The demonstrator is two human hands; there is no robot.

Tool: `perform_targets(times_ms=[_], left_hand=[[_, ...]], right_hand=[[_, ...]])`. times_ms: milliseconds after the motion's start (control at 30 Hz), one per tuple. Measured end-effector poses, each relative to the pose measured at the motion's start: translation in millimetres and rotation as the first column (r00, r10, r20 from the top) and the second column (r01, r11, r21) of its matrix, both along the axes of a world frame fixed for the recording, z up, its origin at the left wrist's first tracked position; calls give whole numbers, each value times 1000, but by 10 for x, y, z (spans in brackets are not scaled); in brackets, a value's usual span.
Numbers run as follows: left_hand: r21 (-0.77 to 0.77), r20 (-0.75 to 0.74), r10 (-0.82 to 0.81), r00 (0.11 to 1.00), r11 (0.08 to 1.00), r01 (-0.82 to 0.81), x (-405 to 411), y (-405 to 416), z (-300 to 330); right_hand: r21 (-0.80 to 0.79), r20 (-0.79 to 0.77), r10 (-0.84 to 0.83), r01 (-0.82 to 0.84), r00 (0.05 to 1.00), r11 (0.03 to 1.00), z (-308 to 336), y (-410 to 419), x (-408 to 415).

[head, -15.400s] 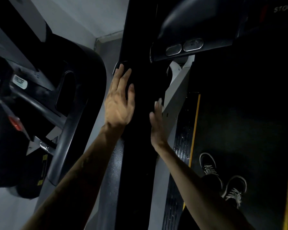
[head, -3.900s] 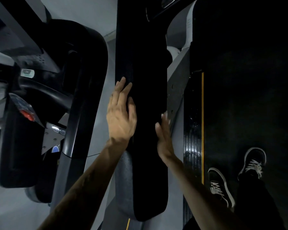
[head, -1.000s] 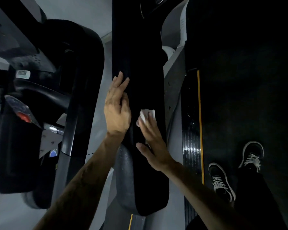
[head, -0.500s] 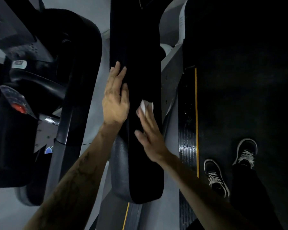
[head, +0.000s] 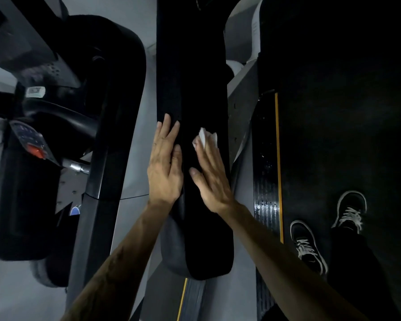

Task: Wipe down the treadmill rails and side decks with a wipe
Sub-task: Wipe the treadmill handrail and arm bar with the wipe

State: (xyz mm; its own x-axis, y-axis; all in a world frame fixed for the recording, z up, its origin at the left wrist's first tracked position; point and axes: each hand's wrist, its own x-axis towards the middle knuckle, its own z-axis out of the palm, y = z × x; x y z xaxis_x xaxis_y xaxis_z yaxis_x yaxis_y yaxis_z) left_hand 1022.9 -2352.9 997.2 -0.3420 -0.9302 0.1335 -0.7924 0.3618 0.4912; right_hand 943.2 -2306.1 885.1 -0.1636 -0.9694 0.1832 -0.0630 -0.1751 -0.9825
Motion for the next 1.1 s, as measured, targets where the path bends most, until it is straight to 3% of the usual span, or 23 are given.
perform_targets(times_ms=[200, 400, 633, 767, 967, 1100], left_hand=[[-25, -26, 7, 1000, 1000, -8, 16, -43, -24], [-39, -14, 22, 1000, 999, -23, 19, -55, -36], [-106, 96, 35, 995, 994, -25, -27, -59, -37], [-116, 111, 29, 993, 993, -16, -20, -65, -42], [-140, 120, 37, 992, 990, -20, -35, -64, -46], [-145, 132, 40, 990, 989, -20, -45, -58, -43]], right_hand=[[-35, 3, 48, -48, 999, 998, 202, 568, 215], [4, -61, -18, 18, 998, 1000, 143, 23, 61], [81, 79, -69, 63, 995, 995, 41, 441, 202], [54, 67, -2, -2, 998, 999, 205, 771, 376], [19, -31, -65, 65, 997, 998, 82, 209, 145], [81, 49, -50, 45, 998, 996, -51, 288, 162]])
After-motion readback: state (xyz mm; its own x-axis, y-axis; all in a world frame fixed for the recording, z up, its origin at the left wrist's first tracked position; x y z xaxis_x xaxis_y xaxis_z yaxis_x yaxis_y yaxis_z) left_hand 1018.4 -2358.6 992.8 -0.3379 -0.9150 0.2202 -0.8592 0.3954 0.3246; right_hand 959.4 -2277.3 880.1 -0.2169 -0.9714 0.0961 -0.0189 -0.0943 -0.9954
